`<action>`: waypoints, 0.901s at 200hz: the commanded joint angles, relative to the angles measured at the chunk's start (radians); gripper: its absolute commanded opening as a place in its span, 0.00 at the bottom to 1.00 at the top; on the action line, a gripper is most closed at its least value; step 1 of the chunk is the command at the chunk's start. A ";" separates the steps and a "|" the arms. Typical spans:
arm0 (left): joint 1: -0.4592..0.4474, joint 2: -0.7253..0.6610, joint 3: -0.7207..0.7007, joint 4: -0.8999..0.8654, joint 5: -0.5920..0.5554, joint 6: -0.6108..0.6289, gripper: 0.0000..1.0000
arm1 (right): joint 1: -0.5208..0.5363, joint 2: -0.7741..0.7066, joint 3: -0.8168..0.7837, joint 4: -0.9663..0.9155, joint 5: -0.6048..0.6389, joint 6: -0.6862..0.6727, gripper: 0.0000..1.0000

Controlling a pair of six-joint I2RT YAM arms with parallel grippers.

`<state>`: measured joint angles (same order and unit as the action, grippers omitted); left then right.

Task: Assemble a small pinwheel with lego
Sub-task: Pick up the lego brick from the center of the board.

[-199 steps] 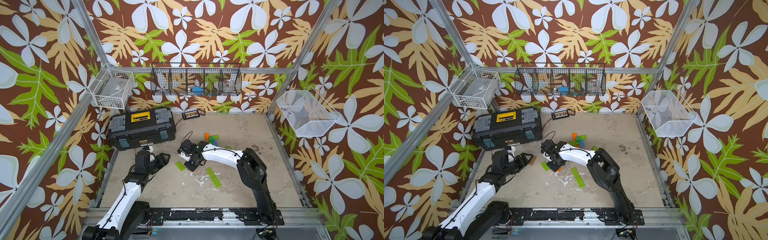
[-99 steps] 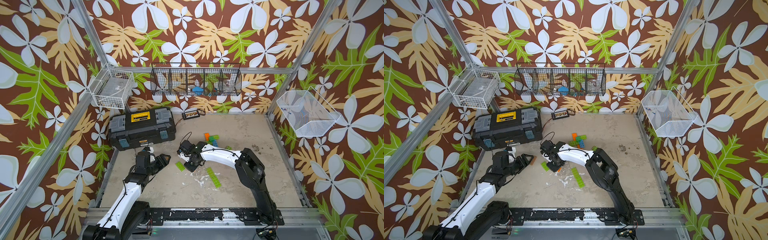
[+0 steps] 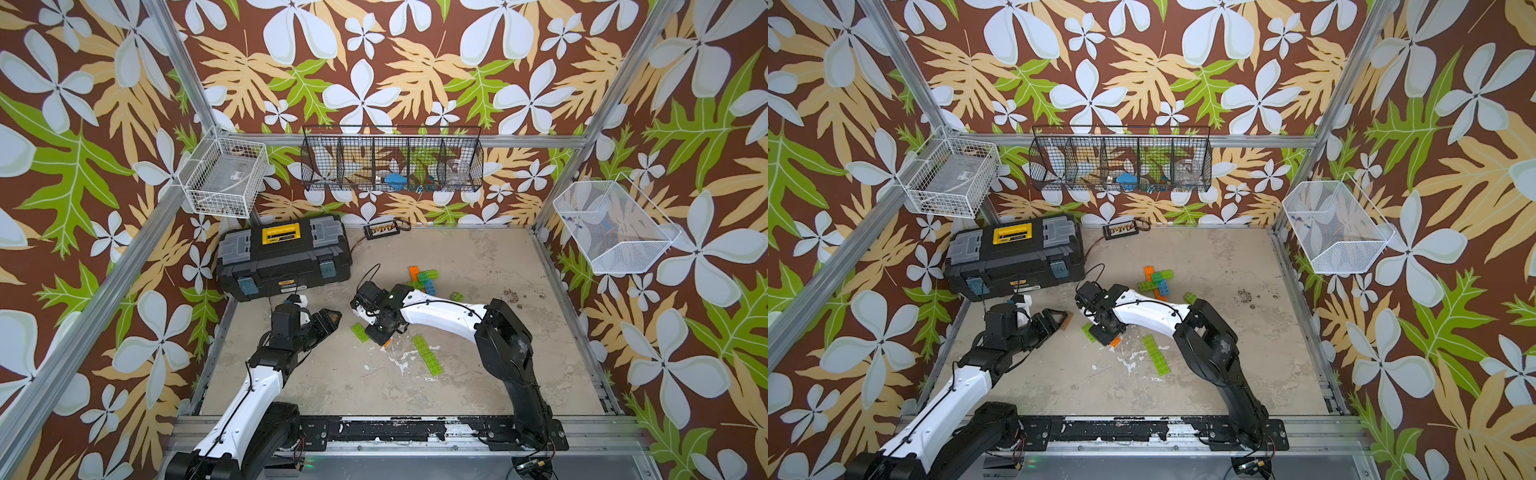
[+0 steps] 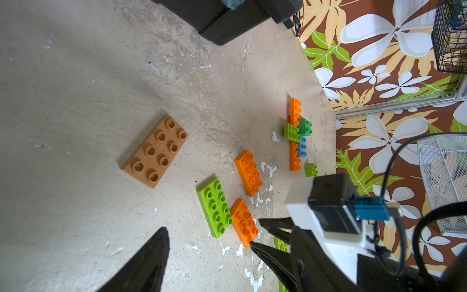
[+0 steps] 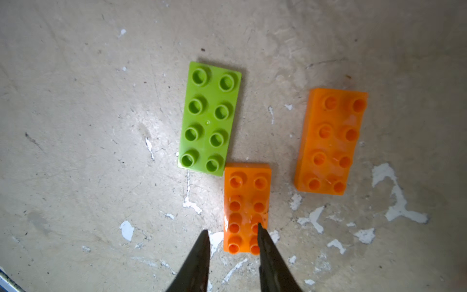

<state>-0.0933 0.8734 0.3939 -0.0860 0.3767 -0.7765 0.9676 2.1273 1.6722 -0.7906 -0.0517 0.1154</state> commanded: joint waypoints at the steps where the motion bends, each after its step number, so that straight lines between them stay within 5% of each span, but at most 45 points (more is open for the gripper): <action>1: 0.003 -0.001 -0.001 0.009 0.011 0.018 0.76 | 0.005 0.015 0.007 -0.016 -0.009 0.000 0.33; 89: 0.003 -0.007 -0.006 0.003 0.006 0.023 0.76 | 0.005 0.064 0.009 -0.024 0.015 0.007 0.32; 180: 0.003 -0.010 -0.002 -0.009 0.006 0.031 0.76 | 0.034 0.105 0.027 -0.088 0.097 0.032 0.17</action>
<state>-0.0929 0.8665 0.3878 -0.0910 0.3786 -0.7612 0.9894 2.1998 1.7069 -0.8154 0.0231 0.1299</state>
